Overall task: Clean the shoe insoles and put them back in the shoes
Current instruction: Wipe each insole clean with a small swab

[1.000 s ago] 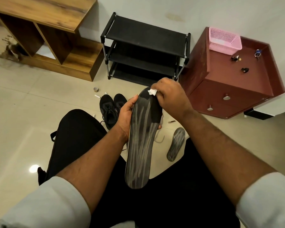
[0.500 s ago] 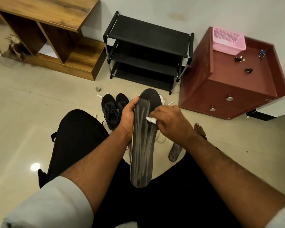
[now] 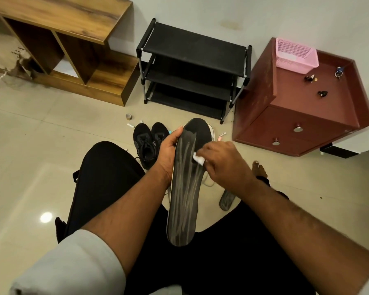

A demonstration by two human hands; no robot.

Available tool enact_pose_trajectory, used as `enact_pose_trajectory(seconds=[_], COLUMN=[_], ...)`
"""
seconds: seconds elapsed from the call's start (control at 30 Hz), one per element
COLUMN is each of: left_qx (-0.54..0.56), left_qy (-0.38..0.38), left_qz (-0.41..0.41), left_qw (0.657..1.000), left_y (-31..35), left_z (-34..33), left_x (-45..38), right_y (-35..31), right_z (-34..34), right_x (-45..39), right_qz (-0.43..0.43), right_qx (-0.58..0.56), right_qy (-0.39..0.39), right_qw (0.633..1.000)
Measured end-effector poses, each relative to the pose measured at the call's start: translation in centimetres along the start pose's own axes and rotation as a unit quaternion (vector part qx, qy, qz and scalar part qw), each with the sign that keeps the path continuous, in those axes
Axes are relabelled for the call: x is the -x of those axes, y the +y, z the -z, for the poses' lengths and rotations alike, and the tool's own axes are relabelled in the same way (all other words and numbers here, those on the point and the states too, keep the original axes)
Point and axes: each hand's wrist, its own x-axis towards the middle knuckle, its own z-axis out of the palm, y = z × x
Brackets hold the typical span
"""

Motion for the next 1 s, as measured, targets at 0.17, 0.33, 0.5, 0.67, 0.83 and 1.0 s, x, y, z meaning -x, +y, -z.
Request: enact_pose_trajectory(seconds=[0.17,0.33,0.5,0.67,0.83,1.0], left_qx=[-0.014,-0.017,0.006,0.029,0.014,-0.018], left_qy=[0.001,-0.061,-0.095,-0.049,-0.042,-0.067], left_qz=[-0.016,0.032,0.017,-0.015,-0.005,0.024], left_qw=[1.000,0.997,0.995,0.998,0.999,0.997], left_y=[-0.4,-1.0,-1.0,-0.8,-0.9,-1.2], left_z=[-0.1,-0.2,-0.2,-0.1,-0.2,-0.6], left_x=[-0.4,-0.4,-0.4,-0.9,-0.9,0.0], right_y=[0.0,1.4,1.7,-1.0,-1.8,0.3], right_z=[-0.5,1.7,2.0,0.4,-1.1,1.3], right_x=[0.7,-3.1,-4.6,-1.3,0.9,-1.7], right_qz=[0.017,-0.050,-0.088,-0.056,-0.017,-0.037], right_qx=[0.002,0.030,0.012,-0.049,-0.053,-0.035], right_qy=[0.006,0.093,0.125,0.078,0.053,0.105], right_qw=[1.000,0.994,0.988,0.994,0.997,0.993])
